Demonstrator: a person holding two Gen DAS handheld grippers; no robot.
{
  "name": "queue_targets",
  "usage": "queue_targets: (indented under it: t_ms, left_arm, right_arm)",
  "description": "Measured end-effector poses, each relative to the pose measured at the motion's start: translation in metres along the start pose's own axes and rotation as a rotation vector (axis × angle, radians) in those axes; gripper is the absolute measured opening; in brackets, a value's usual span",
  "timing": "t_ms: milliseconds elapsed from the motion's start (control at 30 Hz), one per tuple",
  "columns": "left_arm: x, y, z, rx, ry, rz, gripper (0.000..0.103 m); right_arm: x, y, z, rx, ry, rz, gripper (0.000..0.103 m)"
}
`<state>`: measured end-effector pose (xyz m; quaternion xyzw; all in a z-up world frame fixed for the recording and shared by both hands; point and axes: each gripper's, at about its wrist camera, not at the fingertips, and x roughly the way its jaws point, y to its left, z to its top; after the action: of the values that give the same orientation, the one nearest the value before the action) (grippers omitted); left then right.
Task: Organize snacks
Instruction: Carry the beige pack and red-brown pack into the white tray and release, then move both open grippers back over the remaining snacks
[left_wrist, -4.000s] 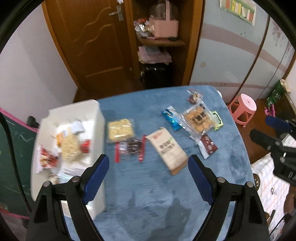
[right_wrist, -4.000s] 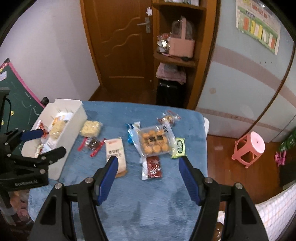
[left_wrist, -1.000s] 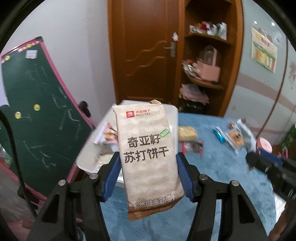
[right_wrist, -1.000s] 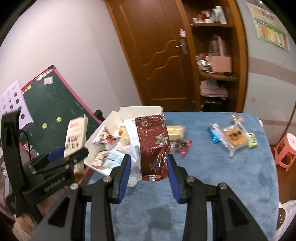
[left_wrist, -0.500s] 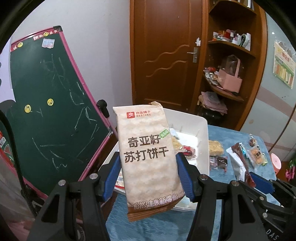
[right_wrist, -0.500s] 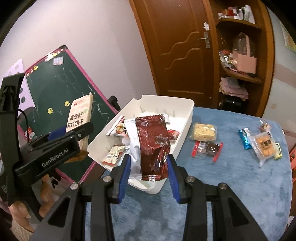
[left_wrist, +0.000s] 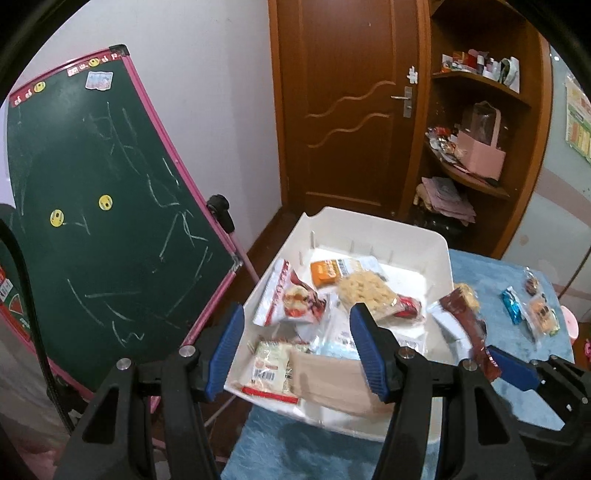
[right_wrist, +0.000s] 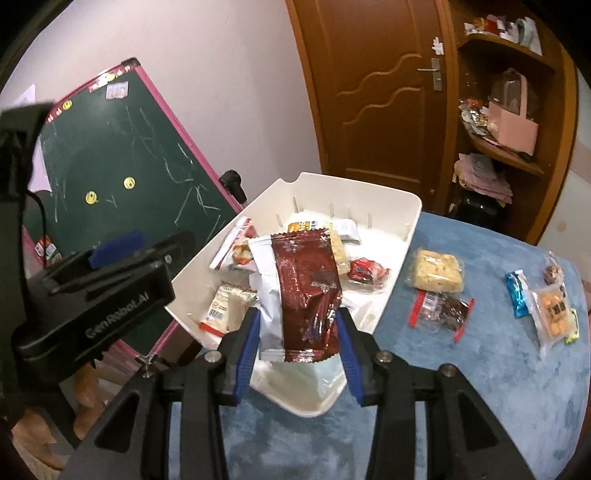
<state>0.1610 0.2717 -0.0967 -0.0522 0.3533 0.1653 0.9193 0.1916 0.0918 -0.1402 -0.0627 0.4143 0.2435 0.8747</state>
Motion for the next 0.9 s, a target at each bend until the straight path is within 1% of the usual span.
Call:
queue_targets:
  t_ms: [67, 100, 133, 200, 267, 433, 500, 700, 867, 900]
  left_arm:
    - [0.003, 0.0, 0.003, 0.0, 0.0, -0.003, 0.063]
    - [0.003, 0.001, 0.004, -0.002, 0.001, 0.001, 0.071]
    - [0.002, 0.001, 0.004, -0.006, -0.005, 0.005, 0.076]
    - [-0.001, 0.003, 0.004, -0.011, -0.018, 0.007, 0.079]
    - [-0.005, 0.003, 0.004, -0.011, -0.024, 0.007, 0.079]
    - [-0.015, 0.002, 0.001, -0.004, -0.029, 0.015, 0.08]
    - [-0.023, 0.001, -0.001, -0.004, -0.032, 0.008, 0.08]
    - [-0.053, 0.0, -0.01, 0.024, -0.045, -0.008, 0.08]
    - [-0.078, -0.004, -0.013, 0.045, -0.066, -0.008, 0.081]
    - [-0.084, -0.005, -0.014, 0.045, -0.071, -0.013, 0.082]
  right_arm:
    - [0.008, 0.001, 0.004, -0.024, 0.006, -0.01, 0.055]
    - [0.011, 0.001, 0.005, -0.032, 0.01, -0.02, 0.056]
    - [0.014, 0.002, 0.005, -0.037, 0.015, -0.019, 0.056]
    - [0.018, 0.001, 0.005, -0.039, 0.037, -0.013, 0.056]
    - [0.017, 0.001, 0.002, -0.035, 0.047, 0.006, 0.056]
    - [0.007, 0.009, -0.005, -0.055, 0.041, -0.004, 0.056]
    - [0.001, 0.011, -0.008, -0.061, 0.042, 0.009, 0.056]
    - [-0.023, 0.013, -0.021, -0.07, 0.036, 0.006, 0.056]
    - [-0.051, 0.01, -0.034, -0.068, 0.008, -0.015, 0.056]
    - [-0.058, 0.009, -0.037, -0.066, 0.0, -0.018, 0.056]
